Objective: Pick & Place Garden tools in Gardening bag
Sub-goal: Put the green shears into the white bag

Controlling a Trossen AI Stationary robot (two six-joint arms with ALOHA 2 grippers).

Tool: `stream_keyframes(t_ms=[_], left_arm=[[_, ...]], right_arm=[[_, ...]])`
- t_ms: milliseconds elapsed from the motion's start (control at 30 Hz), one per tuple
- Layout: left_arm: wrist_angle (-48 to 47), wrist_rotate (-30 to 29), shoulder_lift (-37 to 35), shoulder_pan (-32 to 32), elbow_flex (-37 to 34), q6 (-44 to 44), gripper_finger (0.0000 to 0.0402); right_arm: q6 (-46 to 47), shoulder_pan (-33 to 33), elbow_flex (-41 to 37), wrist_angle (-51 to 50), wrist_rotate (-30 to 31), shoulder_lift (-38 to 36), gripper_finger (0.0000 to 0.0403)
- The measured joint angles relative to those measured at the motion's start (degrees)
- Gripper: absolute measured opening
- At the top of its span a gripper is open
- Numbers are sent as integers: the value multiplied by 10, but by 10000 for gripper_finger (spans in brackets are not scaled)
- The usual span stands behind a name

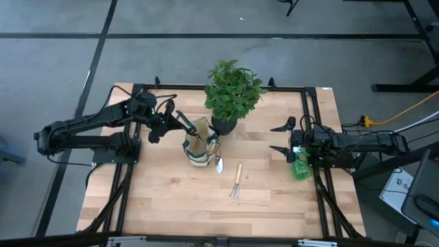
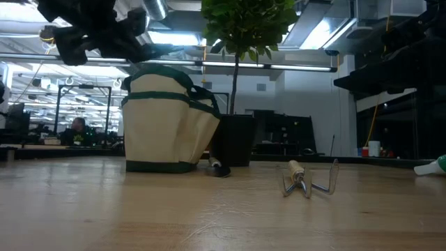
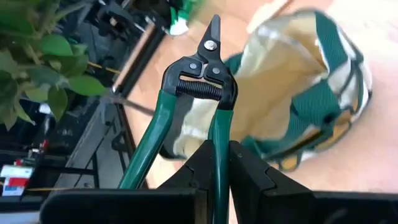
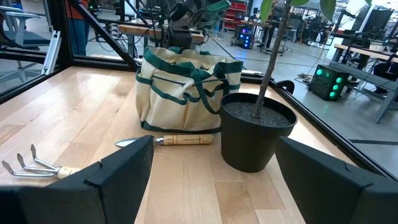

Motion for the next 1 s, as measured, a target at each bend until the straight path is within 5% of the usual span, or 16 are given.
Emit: stream_keyframes(t_ms=[567, 1000], left_arm=[[-64, -143, 118, -21, 74, 100, 27], [-73, -181, 142, -68, 88, 108, 44]], right_arm=[[0, 0, 0, 0, 0, 0, 341], [0, 0, 0, 0, 0, 0, 341]])
